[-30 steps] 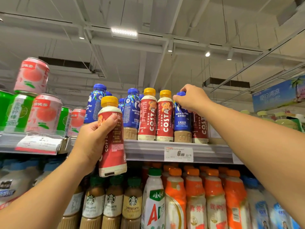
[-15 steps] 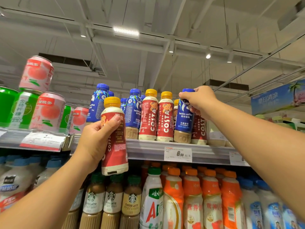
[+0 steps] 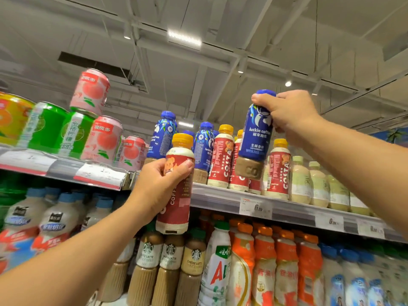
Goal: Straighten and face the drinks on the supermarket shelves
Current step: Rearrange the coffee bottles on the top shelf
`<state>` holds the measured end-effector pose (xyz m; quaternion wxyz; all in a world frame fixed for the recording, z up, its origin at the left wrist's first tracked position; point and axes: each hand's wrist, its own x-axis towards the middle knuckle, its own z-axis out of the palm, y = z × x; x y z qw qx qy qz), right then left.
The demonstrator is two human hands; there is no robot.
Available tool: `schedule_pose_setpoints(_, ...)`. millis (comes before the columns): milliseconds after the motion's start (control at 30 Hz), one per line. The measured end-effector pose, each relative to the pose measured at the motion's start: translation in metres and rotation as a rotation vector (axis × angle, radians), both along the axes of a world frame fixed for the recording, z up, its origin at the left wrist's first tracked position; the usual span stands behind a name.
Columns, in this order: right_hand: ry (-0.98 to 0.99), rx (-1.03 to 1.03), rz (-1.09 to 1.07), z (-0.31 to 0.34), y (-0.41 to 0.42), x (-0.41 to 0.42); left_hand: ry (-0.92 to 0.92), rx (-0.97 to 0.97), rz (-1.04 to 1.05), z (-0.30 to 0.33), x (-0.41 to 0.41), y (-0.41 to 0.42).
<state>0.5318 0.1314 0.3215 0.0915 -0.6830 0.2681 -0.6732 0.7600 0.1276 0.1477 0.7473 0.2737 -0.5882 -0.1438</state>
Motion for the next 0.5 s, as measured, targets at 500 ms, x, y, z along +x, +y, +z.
schedule_pose_setpoints(500, 0.048, 0.134, -0.167, -0.015, -0.049, 0.157, -0.072, 0.066, 0.131, -0.032, 0.100, 0.069)
